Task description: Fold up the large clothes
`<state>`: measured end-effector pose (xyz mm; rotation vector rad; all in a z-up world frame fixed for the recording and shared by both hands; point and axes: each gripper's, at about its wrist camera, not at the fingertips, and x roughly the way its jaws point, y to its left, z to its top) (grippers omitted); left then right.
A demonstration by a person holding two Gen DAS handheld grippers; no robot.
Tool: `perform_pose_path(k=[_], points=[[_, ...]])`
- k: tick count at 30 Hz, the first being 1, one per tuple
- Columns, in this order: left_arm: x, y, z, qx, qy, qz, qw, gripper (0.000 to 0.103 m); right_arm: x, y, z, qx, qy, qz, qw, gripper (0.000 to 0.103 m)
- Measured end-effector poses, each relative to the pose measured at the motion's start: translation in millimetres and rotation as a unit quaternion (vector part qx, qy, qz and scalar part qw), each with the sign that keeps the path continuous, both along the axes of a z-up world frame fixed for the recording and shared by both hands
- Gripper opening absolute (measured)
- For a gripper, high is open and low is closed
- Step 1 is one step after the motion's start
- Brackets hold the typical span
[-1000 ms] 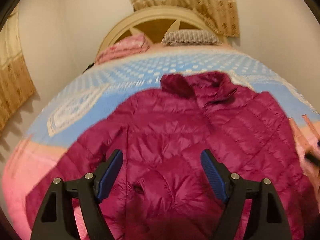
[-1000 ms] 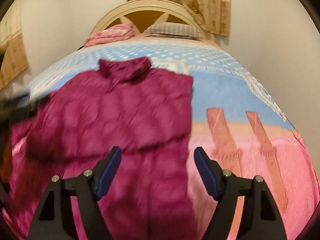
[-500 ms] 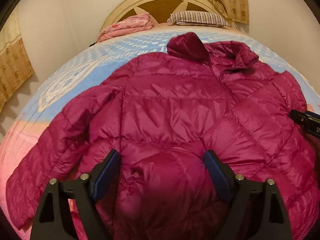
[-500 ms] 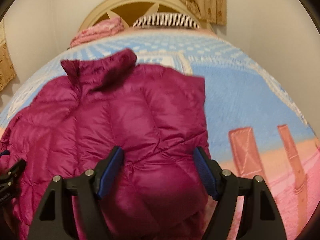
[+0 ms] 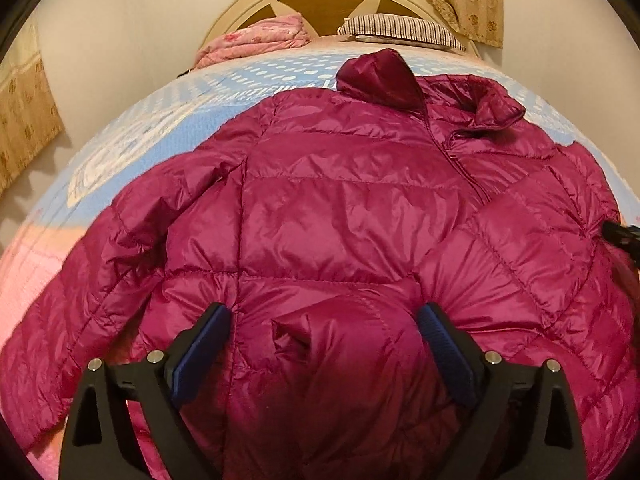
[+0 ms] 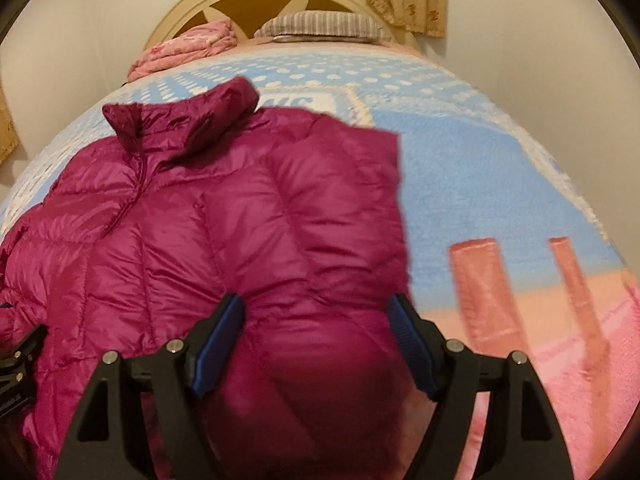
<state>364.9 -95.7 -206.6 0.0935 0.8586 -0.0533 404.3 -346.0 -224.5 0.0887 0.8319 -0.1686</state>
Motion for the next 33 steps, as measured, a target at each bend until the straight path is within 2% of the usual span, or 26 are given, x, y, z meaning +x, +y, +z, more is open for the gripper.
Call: perform_pose_path(k=[3,6,10,14,18,23,26,29,31,33], points=[[0,0,0,-0.001,-0.001,0.001,1.0,0.097,-23,8,24,0.004,-0.035,0.0,0.999,0.079],[0,0,0,-0.001,-0.001,0.001,1.0,0.097,-39,37,34,0.007,-0.047,0.042,0.998,0.08],[-1,1,1,-0.003,0.0,0.004,1.0,0.097,-37,76,6,-0.004,-0.009,0.108,0.994,0.08],[2,0,0,0.002,0.002,0.005,1.0,0.098,-33,79,-15,-0.014,0.008,0.101,0.995,0.082],[2,0,-1,0.003,0.002,0.005,1.0,0.098,-30,77,-19,-0.012,0.015,0.099,0.995,0.087],[1,1,1,0.001,0.0,0.008,1.0,0.098,-27,78,-21,-0.02,0.011,0.096,0.995,0.087],[-5,10,17,-0.004,-0.013,0.016,0.9998,0.098,-26,80,-21,-0.027,0.01,0.094,0.995,0.088],[-21,32,46,-0.007,-0.042,0.024,0.9988,0.098,-29,80,-21,-0.028,0.007,0.093,0.995,0.088],[-33,59,65,0.008,-0.068,0.038,0.9969,0.098,-29,81,-21,-0.032,0.006,0.091,0.995,0.088],[-41,89,73,0.031,-0.078,0.061,0.9946,0.098,-29,82,-20,-0.036,0.005,0.09,0.995,0.089]])
